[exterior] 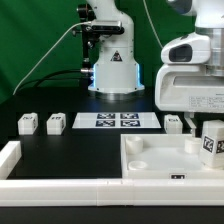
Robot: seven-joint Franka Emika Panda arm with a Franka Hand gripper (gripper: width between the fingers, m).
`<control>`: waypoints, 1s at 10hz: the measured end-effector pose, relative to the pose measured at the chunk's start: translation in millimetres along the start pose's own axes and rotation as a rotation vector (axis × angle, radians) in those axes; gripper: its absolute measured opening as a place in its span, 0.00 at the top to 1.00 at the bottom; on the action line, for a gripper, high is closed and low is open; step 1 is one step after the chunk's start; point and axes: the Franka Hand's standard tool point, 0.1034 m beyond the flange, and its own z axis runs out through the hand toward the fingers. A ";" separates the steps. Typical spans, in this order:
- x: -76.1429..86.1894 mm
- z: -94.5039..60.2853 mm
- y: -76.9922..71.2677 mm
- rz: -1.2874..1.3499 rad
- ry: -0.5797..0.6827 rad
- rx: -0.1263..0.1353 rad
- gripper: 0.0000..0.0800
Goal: Assemble one leg
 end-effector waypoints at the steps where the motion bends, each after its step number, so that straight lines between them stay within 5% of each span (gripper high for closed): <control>1: 0.8 0.7 3.2 -0.122 0.000 -0.004 0.19; 4: 3.7 0.6 12.3 -0.497 -0.001 -0.009 0.19; 8: 3.8 0.5 12.3 -0.623 -0.001 -0.010 0.19; 10: 3.8 0.5 12.4 -0.623 -0.001 -0.010 0.51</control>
Offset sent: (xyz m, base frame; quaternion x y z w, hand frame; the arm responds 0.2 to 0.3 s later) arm -0.0010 -0.0068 -0.0011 0.0028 0.0038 -0.3038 0.9527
